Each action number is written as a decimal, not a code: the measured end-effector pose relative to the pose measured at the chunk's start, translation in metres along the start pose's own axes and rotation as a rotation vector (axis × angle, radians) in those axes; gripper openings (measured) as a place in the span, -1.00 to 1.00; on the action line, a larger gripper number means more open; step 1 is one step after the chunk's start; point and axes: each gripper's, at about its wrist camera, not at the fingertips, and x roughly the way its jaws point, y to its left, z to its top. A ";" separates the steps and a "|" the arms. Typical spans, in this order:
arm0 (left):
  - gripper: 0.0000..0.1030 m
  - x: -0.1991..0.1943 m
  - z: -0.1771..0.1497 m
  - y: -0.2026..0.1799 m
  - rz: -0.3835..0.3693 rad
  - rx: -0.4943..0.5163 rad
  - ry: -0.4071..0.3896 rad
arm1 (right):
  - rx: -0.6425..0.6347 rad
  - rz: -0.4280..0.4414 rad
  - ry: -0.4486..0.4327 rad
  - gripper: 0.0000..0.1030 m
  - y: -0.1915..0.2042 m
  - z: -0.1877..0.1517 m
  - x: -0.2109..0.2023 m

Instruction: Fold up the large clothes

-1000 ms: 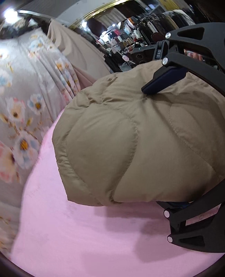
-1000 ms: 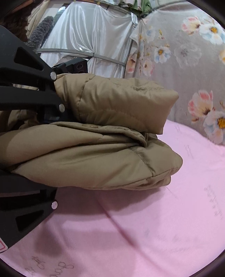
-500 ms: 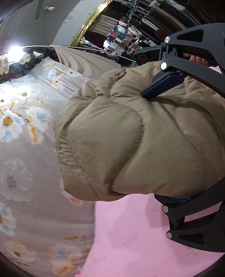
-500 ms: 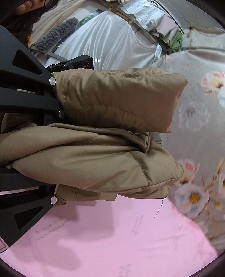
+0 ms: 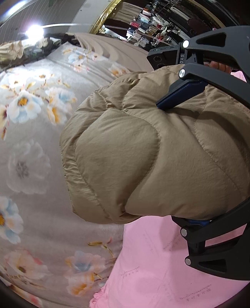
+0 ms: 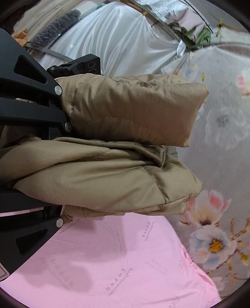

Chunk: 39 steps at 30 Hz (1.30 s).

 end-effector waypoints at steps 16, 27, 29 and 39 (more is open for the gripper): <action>0.78 0.116 -0.056 0.145 0.270 -0.147 0.197 | 0.283 -0.137 0.107 -0.40 -0.144 -0.003 0.123; 0.80 0.055 -0.032 0.135 0.628 -0.042 0.130 | 0.102 -0.244 -0.092 -0.10 -0.090 0.015 0.036; 0.79 0.044 -0.014 0.107 0.753 0.046 0.081 | -0.074 -0.311 -0.148 -0.17 -0.039 0.026 0.030; 0.09 0.083 0.027 0.053 0.837 0.060 0.096 | -0.483 -0.605 -0.163 -0.77 0.052 0.041 0.129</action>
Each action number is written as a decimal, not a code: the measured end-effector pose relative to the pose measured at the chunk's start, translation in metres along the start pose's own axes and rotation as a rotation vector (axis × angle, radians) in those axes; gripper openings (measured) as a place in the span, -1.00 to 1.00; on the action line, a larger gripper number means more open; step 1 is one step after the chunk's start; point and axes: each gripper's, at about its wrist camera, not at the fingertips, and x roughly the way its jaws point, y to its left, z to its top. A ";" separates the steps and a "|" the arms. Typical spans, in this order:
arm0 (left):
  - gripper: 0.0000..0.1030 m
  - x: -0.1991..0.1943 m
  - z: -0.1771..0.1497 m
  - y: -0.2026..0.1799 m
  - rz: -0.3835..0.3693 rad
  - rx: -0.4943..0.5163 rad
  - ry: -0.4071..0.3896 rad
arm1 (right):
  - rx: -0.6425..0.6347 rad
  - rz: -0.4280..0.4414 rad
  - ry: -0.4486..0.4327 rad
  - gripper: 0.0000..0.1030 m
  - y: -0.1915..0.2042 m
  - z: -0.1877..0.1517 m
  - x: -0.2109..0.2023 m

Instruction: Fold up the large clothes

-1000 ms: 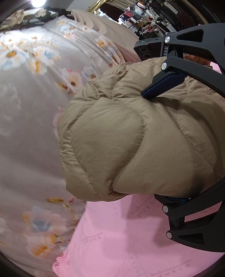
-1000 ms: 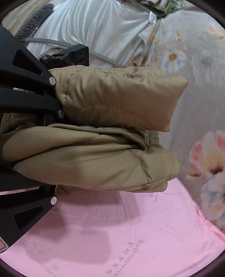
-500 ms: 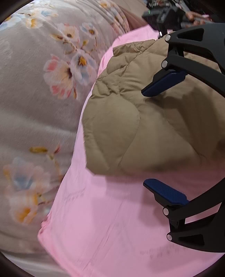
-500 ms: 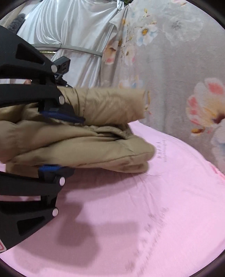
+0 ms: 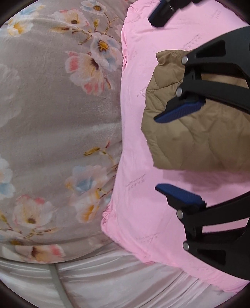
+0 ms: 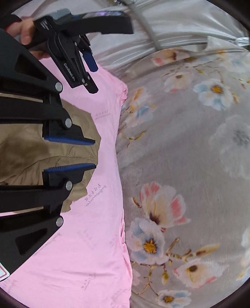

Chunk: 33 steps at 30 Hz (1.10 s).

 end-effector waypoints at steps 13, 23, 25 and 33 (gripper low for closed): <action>-0.30 0.115 -0.061 -0.029 0.007 0.003 0.100 | 0.101 -0.088 0.142 -0.93 -0.047 -0.074 0.120; -0.30 0.151 -0.055 -0.047 0.005 0.062 0.045 | 0.199 -0.097 0.122 -0.94 -0.058 -0.082 0.146; -0.30 0.158 -0.054 -0.050 0.004 0.074 0.037 | 0.216 -0.100 0.125 -0.94 -0.061 -0.082 0.152; -0.30 0.174 -0.049 -0.058 0.011 0.100 0.010 | 0.260 -0.108 0.125 -0.95 -0.069 -0.079 0.167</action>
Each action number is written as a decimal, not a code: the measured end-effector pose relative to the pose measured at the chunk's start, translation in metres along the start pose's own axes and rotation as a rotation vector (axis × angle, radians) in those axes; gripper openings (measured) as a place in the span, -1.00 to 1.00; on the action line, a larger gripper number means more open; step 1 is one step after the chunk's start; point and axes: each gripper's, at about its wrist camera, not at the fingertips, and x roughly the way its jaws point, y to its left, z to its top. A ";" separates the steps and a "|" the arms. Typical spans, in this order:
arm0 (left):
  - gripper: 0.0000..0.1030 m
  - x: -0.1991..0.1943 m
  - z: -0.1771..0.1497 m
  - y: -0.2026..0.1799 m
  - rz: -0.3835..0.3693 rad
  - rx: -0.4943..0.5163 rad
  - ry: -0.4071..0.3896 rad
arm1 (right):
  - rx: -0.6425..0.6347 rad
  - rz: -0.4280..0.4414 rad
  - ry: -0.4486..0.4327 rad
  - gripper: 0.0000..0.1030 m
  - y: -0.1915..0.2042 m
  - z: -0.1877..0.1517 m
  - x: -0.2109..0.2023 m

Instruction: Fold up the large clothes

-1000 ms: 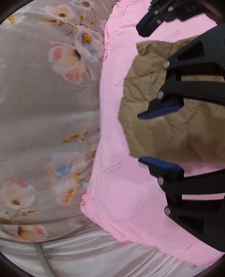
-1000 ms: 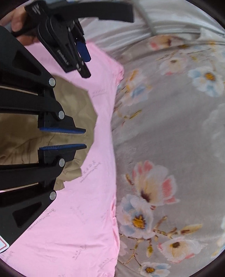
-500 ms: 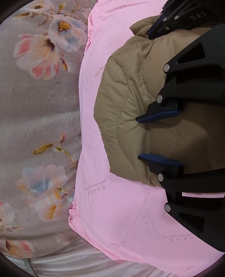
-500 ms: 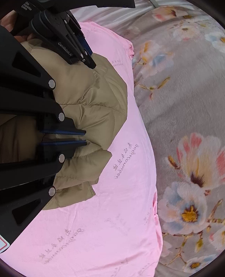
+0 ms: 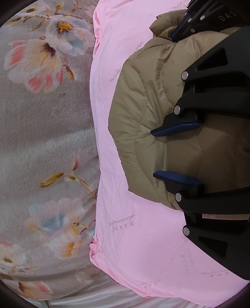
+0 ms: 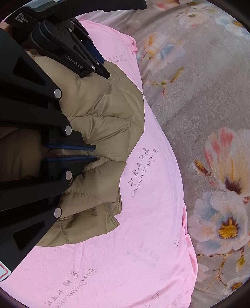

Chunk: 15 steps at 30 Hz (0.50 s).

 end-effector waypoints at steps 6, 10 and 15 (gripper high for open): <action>-0.30 0.008 0.003 -0.002 0.003 -0.001 -0.011 | 0.004 -0.002 0.004 -0.95 0.000 0.006 0.008; -0.30 0.011 0.006 -0.002 0.007 -0.006 -0.017 | -0.002 -0.002 0.005 -0.96 0.000 0.009 0.013; -0.30 0.017 0.010 -0.003 0.014 -0.008 -0.020 | -0.016 -0.006 0.006 -0.96 0.002 0.015 0.020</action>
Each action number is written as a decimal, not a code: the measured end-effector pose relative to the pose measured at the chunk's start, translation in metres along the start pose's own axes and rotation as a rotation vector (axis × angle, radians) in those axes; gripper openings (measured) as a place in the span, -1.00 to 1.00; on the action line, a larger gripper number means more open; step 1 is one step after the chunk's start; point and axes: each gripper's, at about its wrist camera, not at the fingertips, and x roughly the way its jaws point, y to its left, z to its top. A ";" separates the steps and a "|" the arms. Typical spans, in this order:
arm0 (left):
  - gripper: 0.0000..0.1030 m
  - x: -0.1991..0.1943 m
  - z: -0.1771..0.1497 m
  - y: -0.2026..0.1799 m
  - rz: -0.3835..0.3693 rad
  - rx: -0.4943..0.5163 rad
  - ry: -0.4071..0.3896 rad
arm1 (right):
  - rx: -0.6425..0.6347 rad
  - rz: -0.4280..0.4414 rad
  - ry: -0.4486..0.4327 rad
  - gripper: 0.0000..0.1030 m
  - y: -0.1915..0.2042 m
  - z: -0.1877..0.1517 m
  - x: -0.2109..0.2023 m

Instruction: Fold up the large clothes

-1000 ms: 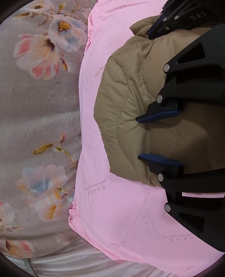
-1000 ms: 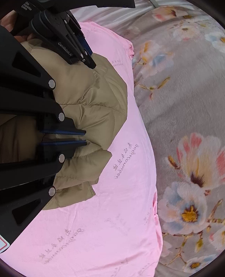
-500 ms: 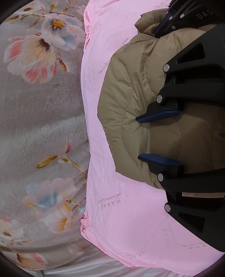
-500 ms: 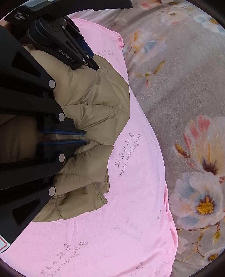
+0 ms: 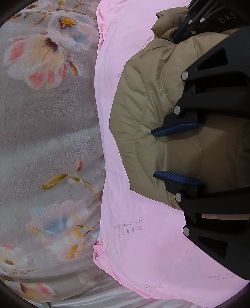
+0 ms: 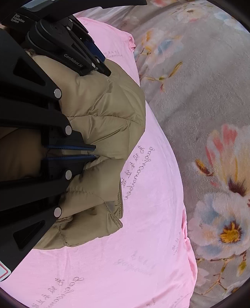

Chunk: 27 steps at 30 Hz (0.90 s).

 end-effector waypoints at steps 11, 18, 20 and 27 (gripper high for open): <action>-0.30 0.008 0.006 0.001 0.011 -0.006 -0.002 | -0.027 -0.011 0.001 -0.97 0.005 0.006 0.009; -0.30 0.009 0.006 0.002 0.013 -0.006 -0.003 | -0.028 -0.012 0.002 -0.97 0.005 0.006 0.010; -0.30 0.009 0.006 0.001 0.014 -0.005 -0.002 | -0.028 -0.011 0.002 -0.97 0.005 0.007 0.010; 0.09 0.005 0.007 0.011 0.016 -0.043 0.022 | -0.039 0.009 0.028 -0.92 0.002 0.011 0.002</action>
